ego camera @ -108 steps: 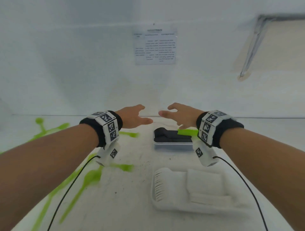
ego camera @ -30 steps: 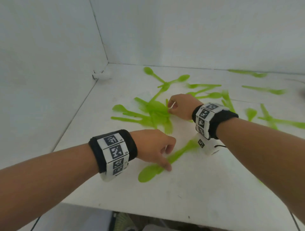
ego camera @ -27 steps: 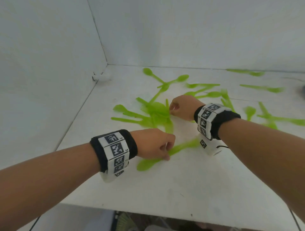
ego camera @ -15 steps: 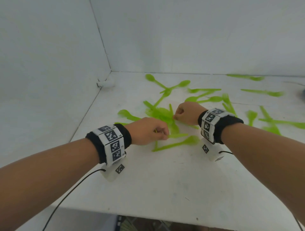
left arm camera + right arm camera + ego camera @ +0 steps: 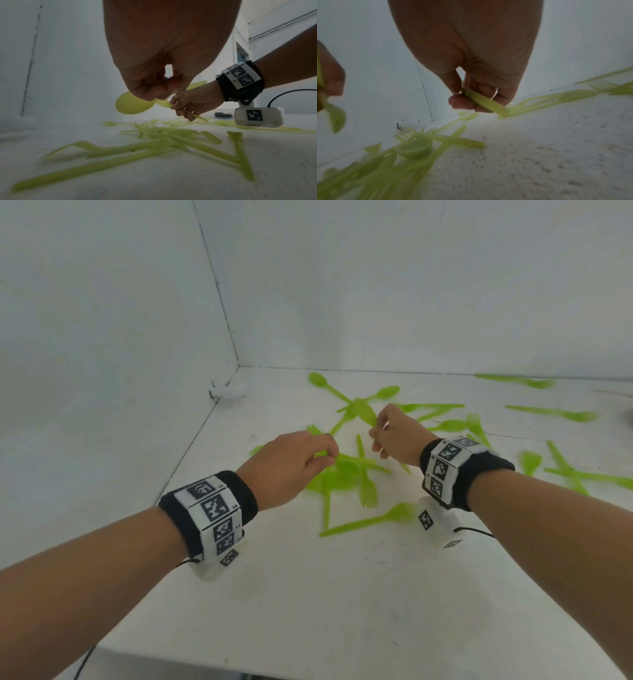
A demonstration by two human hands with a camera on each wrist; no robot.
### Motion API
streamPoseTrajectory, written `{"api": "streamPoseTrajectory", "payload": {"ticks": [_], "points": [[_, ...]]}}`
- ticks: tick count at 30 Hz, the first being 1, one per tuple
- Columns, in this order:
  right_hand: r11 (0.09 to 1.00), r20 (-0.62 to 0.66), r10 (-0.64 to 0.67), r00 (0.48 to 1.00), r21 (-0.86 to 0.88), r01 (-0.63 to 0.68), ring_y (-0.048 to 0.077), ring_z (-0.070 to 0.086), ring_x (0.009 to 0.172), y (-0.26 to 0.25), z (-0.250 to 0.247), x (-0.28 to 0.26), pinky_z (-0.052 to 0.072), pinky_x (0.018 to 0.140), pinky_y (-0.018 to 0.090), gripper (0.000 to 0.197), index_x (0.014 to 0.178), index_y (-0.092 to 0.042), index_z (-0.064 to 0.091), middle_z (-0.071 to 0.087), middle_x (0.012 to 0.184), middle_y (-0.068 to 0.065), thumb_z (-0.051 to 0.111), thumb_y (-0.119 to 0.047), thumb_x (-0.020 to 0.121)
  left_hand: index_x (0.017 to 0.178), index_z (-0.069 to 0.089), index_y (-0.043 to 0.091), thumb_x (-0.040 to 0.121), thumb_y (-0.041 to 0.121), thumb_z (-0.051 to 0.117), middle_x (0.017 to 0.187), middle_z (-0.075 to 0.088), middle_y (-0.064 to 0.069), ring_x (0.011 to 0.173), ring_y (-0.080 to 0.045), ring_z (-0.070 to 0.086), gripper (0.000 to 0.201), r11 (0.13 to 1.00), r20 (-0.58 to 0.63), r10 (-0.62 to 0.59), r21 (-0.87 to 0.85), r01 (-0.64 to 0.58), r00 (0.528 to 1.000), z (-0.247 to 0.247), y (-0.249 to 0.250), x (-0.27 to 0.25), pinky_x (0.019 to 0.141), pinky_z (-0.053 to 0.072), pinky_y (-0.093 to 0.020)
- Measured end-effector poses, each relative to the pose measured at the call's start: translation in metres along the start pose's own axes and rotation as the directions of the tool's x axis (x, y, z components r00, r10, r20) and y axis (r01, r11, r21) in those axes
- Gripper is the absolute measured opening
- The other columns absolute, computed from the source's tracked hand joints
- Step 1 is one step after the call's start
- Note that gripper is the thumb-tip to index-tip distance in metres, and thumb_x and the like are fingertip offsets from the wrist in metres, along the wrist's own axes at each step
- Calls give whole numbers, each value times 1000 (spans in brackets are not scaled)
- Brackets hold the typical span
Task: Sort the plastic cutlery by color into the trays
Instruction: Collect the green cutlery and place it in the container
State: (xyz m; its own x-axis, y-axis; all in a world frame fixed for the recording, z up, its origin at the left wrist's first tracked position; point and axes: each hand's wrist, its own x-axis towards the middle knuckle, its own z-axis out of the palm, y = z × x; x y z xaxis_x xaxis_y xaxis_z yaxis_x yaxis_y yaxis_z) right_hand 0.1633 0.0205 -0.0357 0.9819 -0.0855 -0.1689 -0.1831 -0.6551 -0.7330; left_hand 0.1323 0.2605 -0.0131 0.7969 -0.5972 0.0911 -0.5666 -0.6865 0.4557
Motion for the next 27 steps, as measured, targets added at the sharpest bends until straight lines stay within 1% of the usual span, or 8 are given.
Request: {"api": "streamPoseTrajectory", "payload": {"ticks": [2,6,8,12,16,18,21,27], "points": [[997,-52,38,998,72,-34,18,55,63,-4,-3,1,43,49,21,13,115,-13,46,65,85,6,47,-22,105,105,58,36,105,33,47,80,62,5,77,-19,62,11,998,62,-47,-26,49,997,-6,0,-3,80,53,-44],[998,2,49,999,-31,-48,24,62,92,-5,-2,6,49,80,36,23,122,-17,51,65,102,7,48,-33,105,95,61,20,96,33,46,98,71,-3,80,-22,74,20,858,89,-260,-436,272,962,-6,-5,-6,86,59,-48],[996,12,24,1000,-84,-23,23,60,93,-6,2,5,45,76,34,21,118,-19,51,61,98,1,50,-35,103,92,57,8,102,25,54,93,72,-8,74,-23,73,21,736,61,-352,-599,316,934,-3,-12,-5,83,61,-45],[964,35,-124,992,-233,129,18,56,83,-10,10,4,41,67,28,9,100,-21,64,59,88,-6,59,-28,95,105,49,11,102,12,57,86,70,-9,61,-15,62,9,655,0,-416,-694,300,909,5,-25,-8,74,56,-37],[905,257,-187,948,-331,268,13,56,75,-14,10,4,43,63,24,20,89,-33,72,56,81,-10,64,-14,85,129,43,23,103,6,47,99,73,-8,67,-17,66,32,697,-25,-432,-644,316,902,6,-33,-12,70,55,-27],[865,347,-157,925,-404,298,15,57,77,-16,10,4,50,69,27,34,98,-37,74,59,85,-6,61,-9,85,125,51,24,103,7,43,95,71,0,66,-14,62,29,752,-75,-455,-566,338,888,5,-38,-13,71,52,-30],[805,380,-158,911,-484,342,19,59,94,-18,12,7,53,87,34,44,119,-37,71,59,95,-5,61,-8,87,112,56,22,100,13,45,86,64,-1,62,-12,49,18,777,-117,-507,-490,394,854,2,-45,-16,56,42,-19],[738,419,-256,871,-497,456,16,51,94,-20,20,11,48,88,33,32,123,-31,70,54,96,-4,70,-23,92,99,55,24,97,36,61,62,47,6,53,-10,42,13,831,-47,-491,-324,451,870,6,-58,-24,57,37,-29]]}}
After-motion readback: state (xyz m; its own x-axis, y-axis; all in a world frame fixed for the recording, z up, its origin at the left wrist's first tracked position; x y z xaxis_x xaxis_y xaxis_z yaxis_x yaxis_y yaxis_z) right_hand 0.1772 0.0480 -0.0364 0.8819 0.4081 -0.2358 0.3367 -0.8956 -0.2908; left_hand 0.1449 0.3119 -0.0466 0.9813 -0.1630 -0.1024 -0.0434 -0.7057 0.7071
